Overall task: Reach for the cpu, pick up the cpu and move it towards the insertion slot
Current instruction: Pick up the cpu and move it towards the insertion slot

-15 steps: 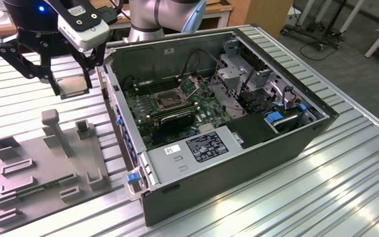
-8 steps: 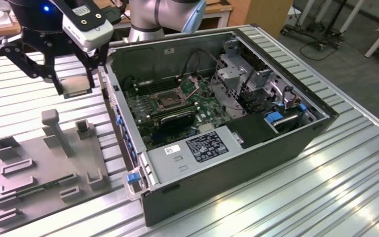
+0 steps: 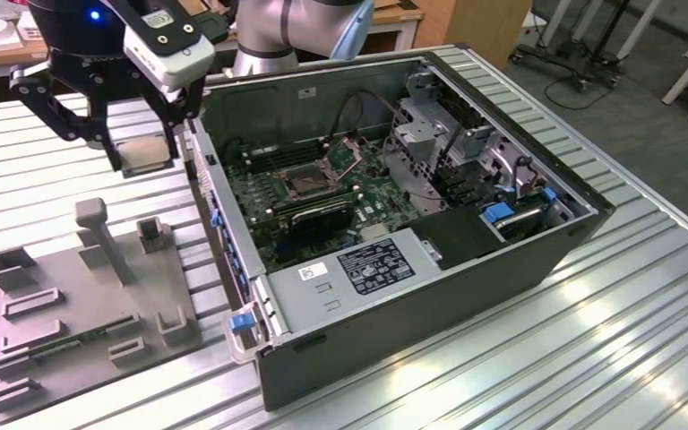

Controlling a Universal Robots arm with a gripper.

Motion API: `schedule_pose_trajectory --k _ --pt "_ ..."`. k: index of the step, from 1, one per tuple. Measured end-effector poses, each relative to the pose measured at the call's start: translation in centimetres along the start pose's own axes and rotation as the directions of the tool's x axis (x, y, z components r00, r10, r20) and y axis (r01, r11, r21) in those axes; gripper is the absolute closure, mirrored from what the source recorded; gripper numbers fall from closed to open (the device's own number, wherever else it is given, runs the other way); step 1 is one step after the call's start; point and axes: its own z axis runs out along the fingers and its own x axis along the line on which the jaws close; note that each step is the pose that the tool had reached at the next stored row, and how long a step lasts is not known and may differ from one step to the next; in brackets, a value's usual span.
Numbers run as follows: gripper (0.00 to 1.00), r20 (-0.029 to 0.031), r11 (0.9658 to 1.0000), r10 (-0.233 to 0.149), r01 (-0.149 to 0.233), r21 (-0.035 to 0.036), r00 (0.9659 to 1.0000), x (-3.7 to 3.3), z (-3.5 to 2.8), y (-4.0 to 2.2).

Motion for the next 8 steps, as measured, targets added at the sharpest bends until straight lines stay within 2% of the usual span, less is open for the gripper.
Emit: schedule_pose_trajectory --k 8 --pt "0.46 0.0 1.0 0.0 0.0 0.0 1.0 -0.72 0.04 -0.01"
